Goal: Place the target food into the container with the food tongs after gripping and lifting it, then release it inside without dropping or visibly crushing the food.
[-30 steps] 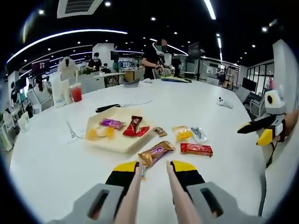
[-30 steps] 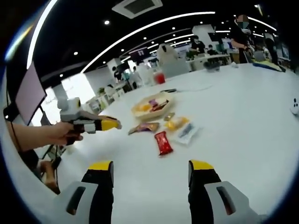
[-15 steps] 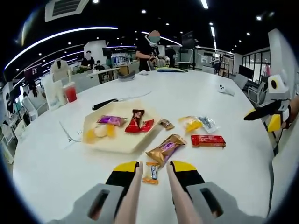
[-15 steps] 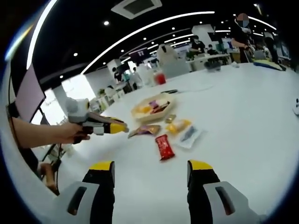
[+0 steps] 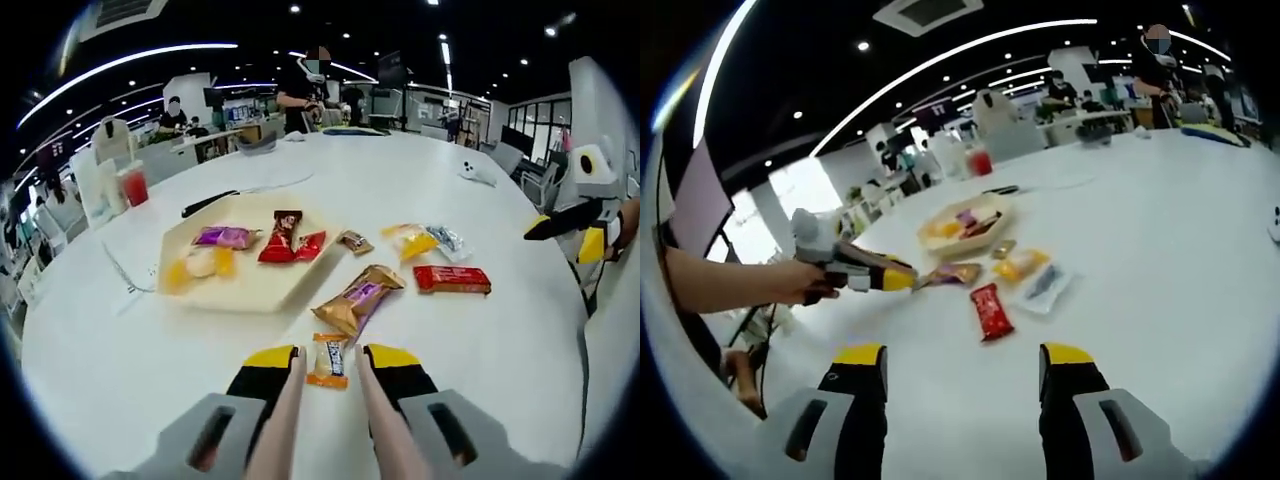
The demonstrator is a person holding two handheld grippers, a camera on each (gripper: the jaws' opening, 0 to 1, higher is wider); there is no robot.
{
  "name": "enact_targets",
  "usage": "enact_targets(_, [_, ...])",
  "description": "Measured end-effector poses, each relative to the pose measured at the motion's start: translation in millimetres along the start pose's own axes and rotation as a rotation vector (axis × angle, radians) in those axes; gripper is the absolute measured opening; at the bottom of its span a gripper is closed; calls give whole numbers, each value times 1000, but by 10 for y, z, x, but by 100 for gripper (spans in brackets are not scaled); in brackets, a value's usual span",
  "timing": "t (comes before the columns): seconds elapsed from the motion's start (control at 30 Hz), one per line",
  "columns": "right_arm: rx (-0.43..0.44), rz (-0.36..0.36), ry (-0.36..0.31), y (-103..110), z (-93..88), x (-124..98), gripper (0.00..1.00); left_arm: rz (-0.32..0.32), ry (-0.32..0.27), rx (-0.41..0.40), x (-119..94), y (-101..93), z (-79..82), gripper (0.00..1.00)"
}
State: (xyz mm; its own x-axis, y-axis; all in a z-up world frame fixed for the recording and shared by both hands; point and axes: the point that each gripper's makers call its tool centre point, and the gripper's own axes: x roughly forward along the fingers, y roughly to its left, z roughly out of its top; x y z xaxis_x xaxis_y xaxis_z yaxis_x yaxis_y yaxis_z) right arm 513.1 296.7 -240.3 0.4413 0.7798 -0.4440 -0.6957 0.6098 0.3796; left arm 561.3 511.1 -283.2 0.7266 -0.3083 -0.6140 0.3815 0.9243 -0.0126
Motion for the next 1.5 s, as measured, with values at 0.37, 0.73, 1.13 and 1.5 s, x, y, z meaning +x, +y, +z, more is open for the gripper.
enact_targets(0.37, [17,-19,-2,-80,10,22,58,-25,-2,32,22,-94,-5,19])
enact_targets(0.73, [-2,18,-23,20,60,44,57,44,-18,-14,-200,-114,106,15])
enact_targets(1.13, [15,46,-90,122,217,-63,56,150,-135,-180,-825,-36,298,16])
enact_targets(1.5, [-22,96,-137,311,277,-177,57,224,-194,-193,-1393,-43,370,16])
